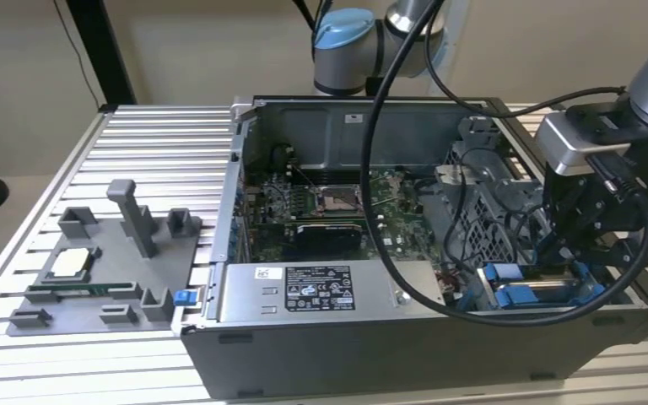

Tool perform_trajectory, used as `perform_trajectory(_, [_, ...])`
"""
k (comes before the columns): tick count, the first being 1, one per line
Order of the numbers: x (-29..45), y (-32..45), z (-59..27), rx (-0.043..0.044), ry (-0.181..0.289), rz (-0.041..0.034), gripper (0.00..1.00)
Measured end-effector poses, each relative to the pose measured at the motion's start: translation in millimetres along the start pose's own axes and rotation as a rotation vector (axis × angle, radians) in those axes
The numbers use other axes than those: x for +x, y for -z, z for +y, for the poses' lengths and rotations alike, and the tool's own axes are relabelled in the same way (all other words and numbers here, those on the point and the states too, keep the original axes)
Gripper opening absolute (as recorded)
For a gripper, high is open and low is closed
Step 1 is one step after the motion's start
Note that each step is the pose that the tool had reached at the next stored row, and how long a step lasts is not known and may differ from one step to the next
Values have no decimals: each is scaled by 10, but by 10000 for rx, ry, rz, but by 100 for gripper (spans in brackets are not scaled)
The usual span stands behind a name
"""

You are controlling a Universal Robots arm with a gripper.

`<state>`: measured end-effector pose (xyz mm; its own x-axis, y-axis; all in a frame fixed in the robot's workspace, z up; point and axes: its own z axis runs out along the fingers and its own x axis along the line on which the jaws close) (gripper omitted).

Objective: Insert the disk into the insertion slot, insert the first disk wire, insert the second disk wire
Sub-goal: 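Insert the second disk wire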

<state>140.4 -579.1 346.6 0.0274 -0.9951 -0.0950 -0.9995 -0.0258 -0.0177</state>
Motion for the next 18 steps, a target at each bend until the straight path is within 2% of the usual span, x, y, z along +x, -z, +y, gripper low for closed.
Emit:
perform_trajectory(11, [4,-45,0,54,5,3,0])
perform_trajectory(18, [13,-128,3,62,4,21,0])
